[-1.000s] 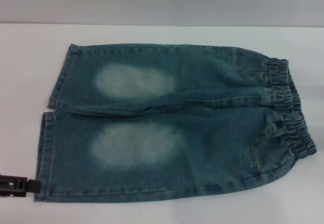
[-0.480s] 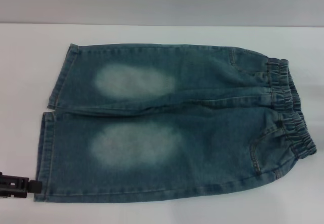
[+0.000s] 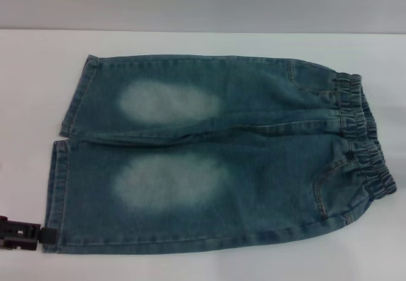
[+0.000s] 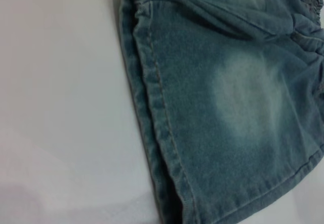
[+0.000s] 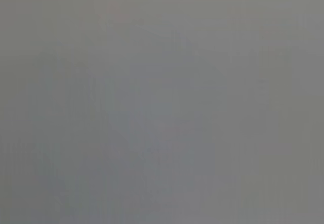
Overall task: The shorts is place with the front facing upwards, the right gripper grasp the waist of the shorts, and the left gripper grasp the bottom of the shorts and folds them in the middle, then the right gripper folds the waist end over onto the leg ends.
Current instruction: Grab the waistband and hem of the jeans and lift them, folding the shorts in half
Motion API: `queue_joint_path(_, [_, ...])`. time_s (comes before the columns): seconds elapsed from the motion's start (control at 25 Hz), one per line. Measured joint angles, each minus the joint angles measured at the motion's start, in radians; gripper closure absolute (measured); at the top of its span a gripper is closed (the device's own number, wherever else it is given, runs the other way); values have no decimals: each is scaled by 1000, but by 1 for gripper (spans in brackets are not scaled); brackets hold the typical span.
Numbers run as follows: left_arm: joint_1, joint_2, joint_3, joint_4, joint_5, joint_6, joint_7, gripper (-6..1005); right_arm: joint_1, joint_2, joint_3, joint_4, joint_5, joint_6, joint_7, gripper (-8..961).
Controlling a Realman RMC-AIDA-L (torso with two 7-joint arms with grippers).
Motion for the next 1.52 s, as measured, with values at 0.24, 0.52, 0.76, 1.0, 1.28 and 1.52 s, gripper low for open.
queue_joint_path(0.24, [0,0,-1,-1,4,-10,-11,235,2,1,-1,0,-1,4,-7,470])
queue_joint_path(0.52, [-2,-4,-1,1,12,-12,-23,236,2,-3,-1,0,-2,-2,-7,470])
queue_joint_path(0.76, [-3,-7,-1,1,12,-12,-26,236,1,-3,-1,0,-2,-3,-7,470])
queue_joint_path(1.0, [-4,-13,-1,2,12,-12,-33,236,-4,-5,0,-6,4,-7,-7,470])
queue_joint_path(1.28, [-4,-15,-1,2,11,-16,-35,236,-7,-5,1,-7,5,-24,-7,470])
queue_joint_path(1.52, [-6,-19,1,1,17,-30,-39,236,-7,-5,-1,-7,4,-31,-7,470])
